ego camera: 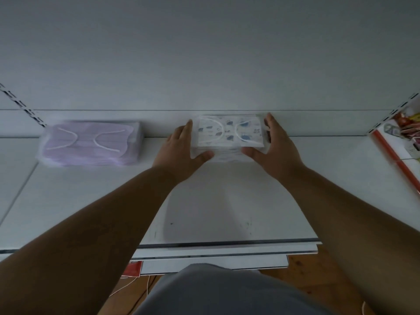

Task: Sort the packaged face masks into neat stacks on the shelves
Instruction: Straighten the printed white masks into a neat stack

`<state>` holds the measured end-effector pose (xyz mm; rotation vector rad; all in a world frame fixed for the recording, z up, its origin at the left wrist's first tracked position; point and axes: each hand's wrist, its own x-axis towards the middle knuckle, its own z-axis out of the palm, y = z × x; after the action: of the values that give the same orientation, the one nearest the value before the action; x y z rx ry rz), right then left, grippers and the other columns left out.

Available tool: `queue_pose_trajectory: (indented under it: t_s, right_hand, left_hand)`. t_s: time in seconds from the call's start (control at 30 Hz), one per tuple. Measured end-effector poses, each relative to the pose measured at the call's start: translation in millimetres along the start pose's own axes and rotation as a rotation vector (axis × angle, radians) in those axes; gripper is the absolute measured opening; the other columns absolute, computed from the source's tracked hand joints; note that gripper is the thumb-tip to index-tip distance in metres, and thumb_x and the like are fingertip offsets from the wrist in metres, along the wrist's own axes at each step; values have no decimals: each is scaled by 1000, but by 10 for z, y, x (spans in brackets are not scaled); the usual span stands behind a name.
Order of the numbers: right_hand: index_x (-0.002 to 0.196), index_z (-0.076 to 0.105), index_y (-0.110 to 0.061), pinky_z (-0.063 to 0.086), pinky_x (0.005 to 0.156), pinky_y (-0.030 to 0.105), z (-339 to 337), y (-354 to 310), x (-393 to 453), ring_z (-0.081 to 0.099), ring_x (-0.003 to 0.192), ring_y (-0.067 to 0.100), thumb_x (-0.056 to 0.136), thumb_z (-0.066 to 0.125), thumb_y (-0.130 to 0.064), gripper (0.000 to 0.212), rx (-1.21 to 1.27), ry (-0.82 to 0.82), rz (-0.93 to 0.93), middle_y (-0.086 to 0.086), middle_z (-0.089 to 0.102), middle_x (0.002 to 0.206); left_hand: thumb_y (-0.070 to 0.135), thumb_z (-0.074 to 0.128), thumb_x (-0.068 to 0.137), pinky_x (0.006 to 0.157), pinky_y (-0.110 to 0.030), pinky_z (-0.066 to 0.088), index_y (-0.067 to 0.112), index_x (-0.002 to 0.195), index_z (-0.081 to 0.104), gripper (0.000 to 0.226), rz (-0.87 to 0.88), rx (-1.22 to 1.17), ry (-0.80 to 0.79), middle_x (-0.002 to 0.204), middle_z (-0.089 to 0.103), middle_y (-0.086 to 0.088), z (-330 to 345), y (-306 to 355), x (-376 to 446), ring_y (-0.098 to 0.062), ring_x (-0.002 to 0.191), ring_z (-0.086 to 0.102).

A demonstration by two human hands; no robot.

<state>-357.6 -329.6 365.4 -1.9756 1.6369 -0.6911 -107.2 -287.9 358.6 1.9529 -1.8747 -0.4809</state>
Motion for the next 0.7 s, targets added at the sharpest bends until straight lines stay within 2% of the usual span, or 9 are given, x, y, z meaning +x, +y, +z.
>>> queue_pose_trajectory:
  t_s: [0.1,0.23,0.37,0.47,0.53,0.6,0.63,0.67,0.7]
  right_hand:
    - [158,12,-21,35,114,36,-10,7,-26,36,141,17,73,82,-48,114,25,-28,-7,0,28,160]
    - [153,30,-12,29,111,27,34,29,-7,39,139,21,85,70,-46,85,-76,-7,-64,8,36,155]
    - [151,35,-14,29,114,28,66,1,3,38,140,19,85,70,-48,82,-50,-31,-71,7,34,156]
    - [149,40,-14,30,112,27,53,-44,-9,40,140,19,91,65,-43,70,-47,-20,-73,7,35,156]
    - [151,36,-13,28,116,30,55,-74,-23,37,142,18,94,61,-40,67,19,-10,-48,6,35,157]
    - [152,33,-17,26,115,26,74,-89,-23,37,141,15,99,52,-44,63,160,10,62,1,38,155]
    - [148,39,-21,30,110,26,91,-106,-5,43,135,15,99,48,-49,58,260,24,150,-1,45,149]
    - [137,49,-24,37,102,29,101,-133,8,51,122,16,95,47,-55,52,398,40,231,-1,54,136]
    - [121,56,-25,42,89,31,121,-163,32,54,105,17,90,48,-58,46,538,54,309,-1,59,117]
  left_hand:
    - [56,53,93,115,-42,30,13,158,13,88,21,21,1,159,28,-11,1,9,4,-32,143,33]
    - [54,51,95,115,-42,29,13,158,11,85,9,-5,2,160,26,-11,6,20,-1,-32,144,30]
    - [55,47,96,115,-43,32,14,159,9,84,-32,-74,-10,161,24,-8,25,41,-31,-30,143,33]
    - [50,40,101,116,-42,31,16,159,8,75,-80,-178,-32,162,23,-7,69,49,-44,-28,142,36]
    - [49,40,102,118,-38,27,18,159,10,72,-117,-321,-34,162,23,-5,74,56,-76,-24,145,32]
    - [51,39,102,117,-26,23,22,159,12,70,-214,-642,0,163,23,1,85,89,-78,-17,147,27]
    - [47,37,104,113,-18,21,23,159,13,66,-276,-778,14,164,21,4,87,120,-78,-15,149,24]
    - [43,35,105,110,-16,21,23,159,14,61,-333,-877,23,164,20,5,63,193,-93,-14,150,21]
    - [41,34,106,112,-21,22,24,159,16,58,-375,-948,4,164,20,5,97,191,-50,-15,150,20]
